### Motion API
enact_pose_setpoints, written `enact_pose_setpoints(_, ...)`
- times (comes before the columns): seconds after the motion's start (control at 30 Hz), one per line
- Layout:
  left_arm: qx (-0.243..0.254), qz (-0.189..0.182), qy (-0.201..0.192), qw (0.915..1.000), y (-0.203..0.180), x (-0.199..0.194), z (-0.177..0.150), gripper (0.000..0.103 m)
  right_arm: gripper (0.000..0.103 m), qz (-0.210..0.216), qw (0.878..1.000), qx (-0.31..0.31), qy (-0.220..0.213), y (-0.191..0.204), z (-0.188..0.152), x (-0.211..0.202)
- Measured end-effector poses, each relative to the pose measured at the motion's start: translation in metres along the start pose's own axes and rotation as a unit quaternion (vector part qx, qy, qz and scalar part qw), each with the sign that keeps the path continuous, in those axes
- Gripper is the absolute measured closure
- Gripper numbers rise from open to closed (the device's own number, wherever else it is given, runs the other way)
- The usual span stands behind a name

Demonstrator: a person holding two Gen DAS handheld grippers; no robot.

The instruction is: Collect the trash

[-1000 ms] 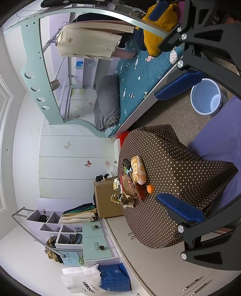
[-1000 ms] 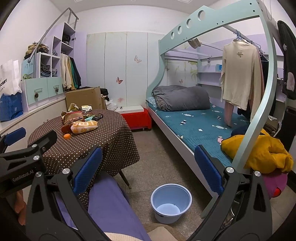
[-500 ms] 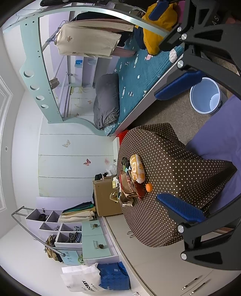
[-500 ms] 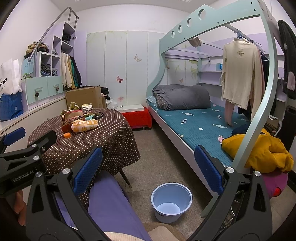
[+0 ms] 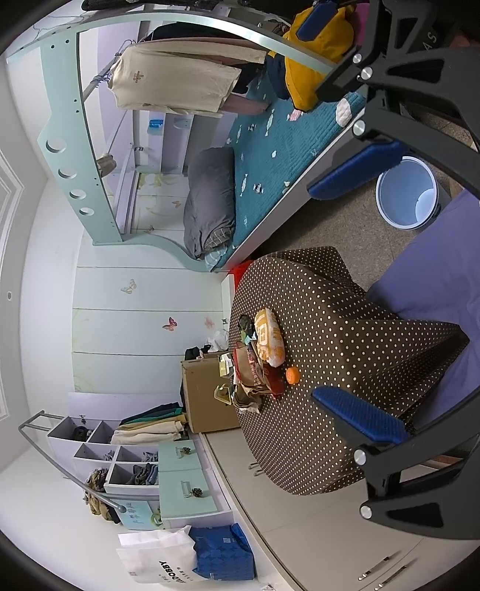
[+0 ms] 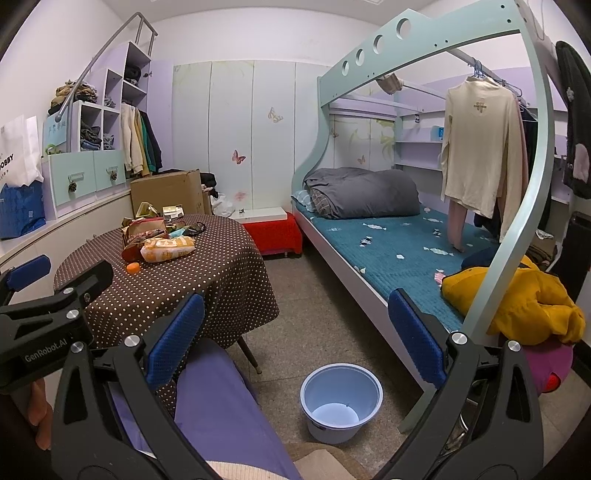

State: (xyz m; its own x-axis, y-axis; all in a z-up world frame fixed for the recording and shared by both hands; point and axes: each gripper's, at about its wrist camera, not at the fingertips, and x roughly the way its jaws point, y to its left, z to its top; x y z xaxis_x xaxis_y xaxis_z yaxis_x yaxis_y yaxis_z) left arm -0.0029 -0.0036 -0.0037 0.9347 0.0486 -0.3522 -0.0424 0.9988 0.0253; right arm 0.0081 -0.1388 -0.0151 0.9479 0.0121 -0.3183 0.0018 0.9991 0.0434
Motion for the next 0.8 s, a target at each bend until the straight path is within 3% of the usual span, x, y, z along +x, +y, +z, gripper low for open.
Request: enact_pose_setpoints(0.8, -0.005, 0.01, 0.019, 0.9998, 0.003, 0.019, -0.006, 0.004, 0.006, 0.001, 1.0, 0.001, 0.023, 0.0, -0.001, 0.023)
